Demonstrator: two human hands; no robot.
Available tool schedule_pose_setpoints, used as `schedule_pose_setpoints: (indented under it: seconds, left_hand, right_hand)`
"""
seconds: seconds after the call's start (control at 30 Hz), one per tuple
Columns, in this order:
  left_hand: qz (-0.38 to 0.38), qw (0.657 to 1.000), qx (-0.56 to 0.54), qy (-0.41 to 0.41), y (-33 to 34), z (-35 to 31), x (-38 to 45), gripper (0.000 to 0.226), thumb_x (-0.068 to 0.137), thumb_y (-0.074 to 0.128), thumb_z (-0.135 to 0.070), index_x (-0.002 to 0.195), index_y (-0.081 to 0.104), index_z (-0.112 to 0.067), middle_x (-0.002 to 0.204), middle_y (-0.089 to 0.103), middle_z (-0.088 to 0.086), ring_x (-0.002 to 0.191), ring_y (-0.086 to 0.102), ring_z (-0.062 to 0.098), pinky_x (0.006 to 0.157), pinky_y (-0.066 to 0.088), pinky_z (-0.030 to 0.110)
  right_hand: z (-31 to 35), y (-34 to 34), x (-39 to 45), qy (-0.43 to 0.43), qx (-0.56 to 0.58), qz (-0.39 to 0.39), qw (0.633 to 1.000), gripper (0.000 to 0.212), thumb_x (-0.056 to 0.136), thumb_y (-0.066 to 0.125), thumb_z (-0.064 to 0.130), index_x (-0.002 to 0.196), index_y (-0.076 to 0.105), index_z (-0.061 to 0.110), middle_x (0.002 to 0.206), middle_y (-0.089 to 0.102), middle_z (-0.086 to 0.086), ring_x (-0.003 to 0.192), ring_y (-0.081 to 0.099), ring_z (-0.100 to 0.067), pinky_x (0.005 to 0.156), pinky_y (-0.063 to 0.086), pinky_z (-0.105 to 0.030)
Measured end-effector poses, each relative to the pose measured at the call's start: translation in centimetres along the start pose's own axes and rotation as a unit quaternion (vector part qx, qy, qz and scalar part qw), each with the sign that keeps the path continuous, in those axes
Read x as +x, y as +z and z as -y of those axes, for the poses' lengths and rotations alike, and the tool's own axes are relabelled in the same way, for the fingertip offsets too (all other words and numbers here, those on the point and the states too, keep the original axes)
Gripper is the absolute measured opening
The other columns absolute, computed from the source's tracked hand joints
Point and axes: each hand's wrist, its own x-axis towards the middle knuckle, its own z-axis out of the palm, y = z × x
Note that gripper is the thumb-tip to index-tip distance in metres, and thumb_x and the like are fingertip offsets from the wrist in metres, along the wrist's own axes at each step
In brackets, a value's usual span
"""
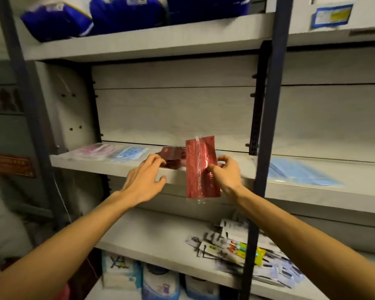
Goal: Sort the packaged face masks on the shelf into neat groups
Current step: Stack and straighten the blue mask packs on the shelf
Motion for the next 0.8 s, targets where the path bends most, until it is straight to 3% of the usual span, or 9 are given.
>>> schedule_pose_setpoints:
  seconds: [0.1, 0.2, 0.3, 0.4, 0.5, 0.6, 0.7, 0.8]
  left_hand:
    - [0.015, 1.000, 0.026, 0.003, 0.3, 2.5, 1.4, 0.045, 0.099, 0.054, -0.038, 0.140, 0.046, -0.019, 0.146, 0.040, -0.003, 0.118, 0.056, 0.021, 0.088, 0.051, 0.038]
    - [0.032, 0.999, 0.041, -0.004, 1.4, 5.0, 3.2, 0.047, 0.102, 0.049, -0.045, 0.140, 0.045, -0.019, 0.144, 0.043, -0.001, 0.117, 0.056, 0.023, 0.090, 0.050, 0.039]
    - [0.047, 0.996, 0.077, 0.010, 3.0, 7.6, 5.7, 0.056, 0.102, 0.041, -0.055, 0.146, 0.040, -0.020, 0.150, 0.042, 0.001, 0.130, 0.050, 0.024, 0.100, 0.047, 0.040]
    - [0.096, 0.992, 0.086, -0.009, 4.4, 9.6, 9.0, 0.073, 0.100, 0.032, -0.067, 0.157, 0.028, -0.022, 0.165, 0.027, 0.005, 0.148, 0.032, 0.024, 0.116, 0.034, 0.039]
    - [0.144, 0.987, 0.065, -0.042, 6.3, 11.0, 12.6, 0.091, 0.092, 0.020, -0.081, 0.162, 0.013, -0.024, 0.171, 0.009, 0.002, 0.156, 0.015, 0.022, 0.123, 0.018, 0.041]
    - [0.168, 0.983, 0.044, -0.062, 8.6, 11.9, 14.5, 0.101, 0.084, 0.010, -0.089, 0.163, 0.009, -0.025, 0.171, 0.008, 0.000, 0.156, 0.012, 0.020, 0.124, 0.014, 0.042]
    - [0.168, 0.983, 0.042, -0.059, 9.8, 12.6, 15.2, 0.100, 0.084, 0.007, -0.088, 0.161, 0.017, -0.026, 0.169, 0.019, 0.003, 0.154, 0.022, 0.023, 0.124, 0.018, 0.043]
    - [0.161, 0.985, 0.045, -0.051, 9.7, 12.5, 15.3, 0.098, 0.085, 0.004, -0.087, 0.160, 0.019, -0.027, 0.168, 0.022, 0.004, 0.153, 0.025, 0.023, 0.124, 0.017, 0.044]
  right_hand:
    - [0.2, 2.7, 3.1, 0.027, 0.024, 0.004, 0.999, 0.021, 0.086, 0.070, 0.006, 0.094, 0.057, 0.021, 0.090, 0.072, -0.007, 0.071, 0.070, -0.015, 0.060, 0.058, -0.029]
    - [-0.5, 5.8, 6.5, 0.033, 0.008, 0.007, 0.999, 0.024, 0.085, 0.071, 0.005, 0.103, 0.058, 0.016, 0.093, 0.073, -0.010, 0.077, 0.074, -0.021, 0.072, 0.062, -0.038]
    - [-1.1, 8.8, 10.2, -0.003, -0.048, 0.022, 0.999, 0.025, 0.080, 0.070, 0.008, 0.094, 0.058, 0.025, 0.091, 0.075, -0.007, 0.079, 0.075, -0.023, 0.079, 0.062, -0.046]
    - [-1.3, 11.0, 14.0, -0.018, -0.082, 0.026, 0.996, 0.024, 0.077, 0.070, 0.011, 0.095, 0.059, 0.023, 0.086, 0.074, -0.004, 0.077, 0.074, -0.024, 0.076, 0.062, -0.045]
    - [-1.7, 12.7, 17.4, -0.039, -0.171, 0.038, 0.984, 0.020, 0.077, 0.072, 0.017, 0.092, 0.059, 0.021, 0.084, 0.072, 0.000, 0.078, 0.071, -0.024, 0.073, 0.058, -0.038]
    - [-3.0, 13.9, 19.7, -0.048, -0.279, 0.055, 0.957, 0.023, 0.079, 0.072, 0.026, 0.098, 0.065, 0.016, 0.096, 0.073, -0.007, 0.095, 0.068, -0.029, 0.083, 0.055, -0.039]
    - [-4.3, 14.4, 20.4, -0.037, -0.378, 0.066, 0.923, 0.039, 0.081, 0.071, 0.033, 0.114, 0.063, 0.013, 0.117, 0.068, -0.012, 0.117, 0.054, -0.033, 0.095, 0.049, -0.038]
    - [-5.0, 13.9, 20.6, -0.030, -0.394, 0.062, 0.917, 0.052, 0.084, 0.071, 0.043, 0.124, 0.058, 0.012, 0.128, 0.061, -0.014, 0.124, 0.047, -0.034, 0.101, 0.045, -0.040]
